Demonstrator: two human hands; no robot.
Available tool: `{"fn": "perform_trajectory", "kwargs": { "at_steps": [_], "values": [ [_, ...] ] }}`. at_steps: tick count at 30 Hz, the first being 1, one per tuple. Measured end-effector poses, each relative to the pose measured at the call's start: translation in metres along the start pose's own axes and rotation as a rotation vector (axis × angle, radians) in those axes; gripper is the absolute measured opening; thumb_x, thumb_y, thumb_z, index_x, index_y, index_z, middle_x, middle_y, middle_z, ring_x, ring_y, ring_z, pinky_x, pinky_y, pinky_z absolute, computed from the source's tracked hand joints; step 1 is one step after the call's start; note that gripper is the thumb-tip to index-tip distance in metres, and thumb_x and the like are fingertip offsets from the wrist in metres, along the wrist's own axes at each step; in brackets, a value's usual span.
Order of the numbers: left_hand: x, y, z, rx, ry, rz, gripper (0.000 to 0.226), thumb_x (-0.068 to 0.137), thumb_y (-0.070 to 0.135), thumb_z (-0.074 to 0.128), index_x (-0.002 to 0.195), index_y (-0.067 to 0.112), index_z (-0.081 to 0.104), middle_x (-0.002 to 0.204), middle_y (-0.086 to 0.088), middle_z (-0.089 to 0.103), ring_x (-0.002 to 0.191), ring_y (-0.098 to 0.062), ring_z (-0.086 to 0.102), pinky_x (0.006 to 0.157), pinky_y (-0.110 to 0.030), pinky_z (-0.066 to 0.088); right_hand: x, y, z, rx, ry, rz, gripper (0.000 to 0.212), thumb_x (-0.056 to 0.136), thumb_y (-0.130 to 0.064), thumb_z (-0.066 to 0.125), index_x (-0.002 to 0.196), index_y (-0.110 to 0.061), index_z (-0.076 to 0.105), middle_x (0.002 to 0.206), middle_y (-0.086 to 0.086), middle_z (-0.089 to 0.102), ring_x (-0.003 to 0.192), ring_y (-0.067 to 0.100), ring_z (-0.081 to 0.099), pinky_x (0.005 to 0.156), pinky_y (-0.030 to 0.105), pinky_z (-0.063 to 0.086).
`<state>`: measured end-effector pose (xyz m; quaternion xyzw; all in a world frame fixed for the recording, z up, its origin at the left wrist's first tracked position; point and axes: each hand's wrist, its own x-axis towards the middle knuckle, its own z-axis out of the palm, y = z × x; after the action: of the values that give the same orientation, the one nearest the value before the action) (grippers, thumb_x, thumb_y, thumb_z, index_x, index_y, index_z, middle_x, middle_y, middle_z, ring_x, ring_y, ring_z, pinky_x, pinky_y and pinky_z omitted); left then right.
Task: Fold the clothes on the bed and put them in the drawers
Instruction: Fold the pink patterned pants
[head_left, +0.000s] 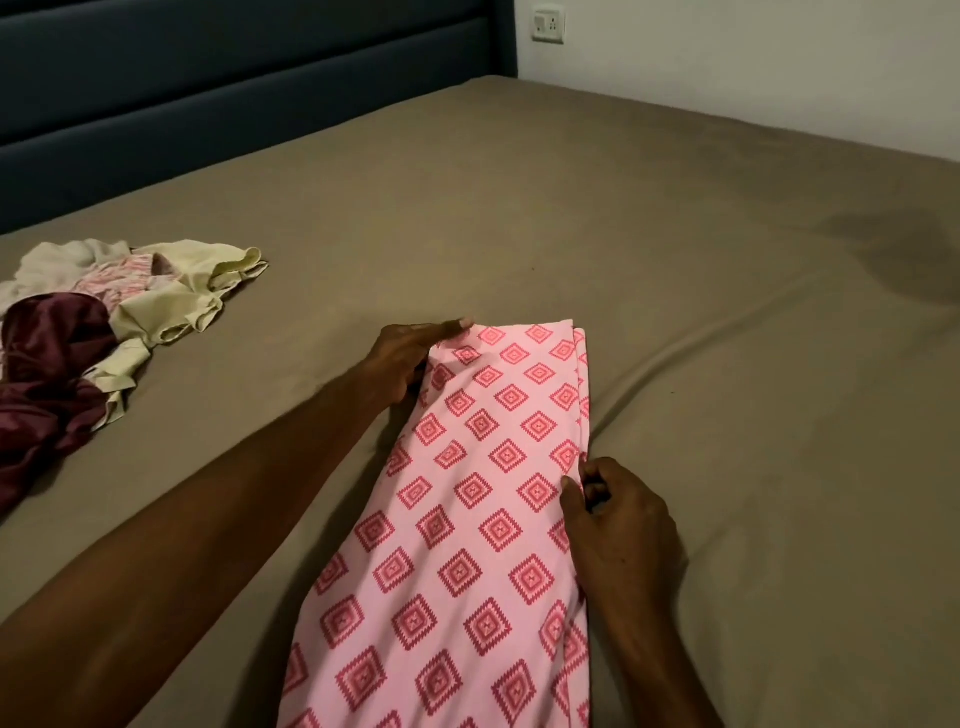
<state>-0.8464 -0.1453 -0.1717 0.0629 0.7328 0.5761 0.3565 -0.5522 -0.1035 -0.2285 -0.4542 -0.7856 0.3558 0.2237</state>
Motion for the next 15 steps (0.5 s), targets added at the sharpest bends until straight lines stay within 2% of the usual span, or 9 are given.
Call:
{"fn": "perform_trajectory", "kwargs": {
  "at_steps": [3,7,10,12,14,15],
  "values": [
    [0.002,0.001,0.0,0.06,0.036,-0.022,0.044,0.068,0.018,0.093,0.099,-0.006,0.076,0.089,-0.017,0.078,0.068,-0.027,0.073,0.068,-0.033,0.061,0.0,0.0,-0.001,-0.001,0.001,-0.002,0.023,0.095,-0.053,0.063,0.102,-0.032,0.069,0.095,-0.013,0.072,0.077,0.008,0.064,0.07,0.03,0.052],
    [0.007,-0.001,0.004,-0.061,0.134,0.043,0.03,0.077,0.011,0.087,0.1,-0.006,0.078,0.074,-0.014,0.076,0.054,-0.023,0.07,0.052,-0.026,0.055,0.001,0.0,-0.001,0.047,0.027,0.005,0.02,0.095,-0.048,0.066,0.1,-0.029,0.071,0.094,-0.011,0.074,0.074,0.008,0.064,0.069,0.029,0.05],
    [0.013,-0.002,0.005,-0.058,0.207,0.089,0.027,0.082,0.019,0.085,0.097,-0.003,0.078,0.073,-0.011,0.077,0.057,-0.022,0.072,0.054,-0.026,0.056,0.002,0.003,0.0,0.107,0.047,0.025,0.017,0.093,-0.044,0.07,0.096,-0.027,0.071,0.09,-0.009,0.075,0.069,0.004,0.064,0.067,0.028,0.053],
    [0.012,-0.002,0.004,-0.036,0.207,0.094,0.035,0.082,0.035,0.085,0.092,0.002,0.078,0.076,-0.011,0.078,0.06,-0.022,0.072,0.059,-0.028,0.058,0.002,0.004,0.002,0.09,0.051,0.024,0.018,0.093,-0.044,0.071,0.095,-0.027,0.072,0.089,-0.01,0.075,0.067,0.001,0.061,0.064,0.025,0.049],
    [0.01,-0.001,-0.001,0.027,0.112,0.109,0.048,0.074,0.045,0.088,0.093,0.002,0.077,0.084,-0.013,0.079,0.068,-0.025,0.074,0.068,-0.031,0.061,0.002,0.004,0.004,0.084,0.05,0.028,0.018,0.093,-0.044,0.071,0.095,-0.026,0.073,0.089,-0.01,0.074,0.068,0.004,0.062,0.064,0.025,0.048],
    [0.009,-0.001,-0.005,0.076,0.038,0.113,0.051,0.072,0.043,0.09,0.097,0.0,0.077,0.089,-0.015,0.079,0.073,-0.027,0.075,0.072,-0.033,0.062,0.002,0.004,0.004,0.086,0.051,0.029,0.018,0.093,-0.043,0.071,0.095,-0.025,0.073,0.089,-0.009,0.074,0.068,0.005,0.062,0.064,0.025,0.048]
  ]
}}
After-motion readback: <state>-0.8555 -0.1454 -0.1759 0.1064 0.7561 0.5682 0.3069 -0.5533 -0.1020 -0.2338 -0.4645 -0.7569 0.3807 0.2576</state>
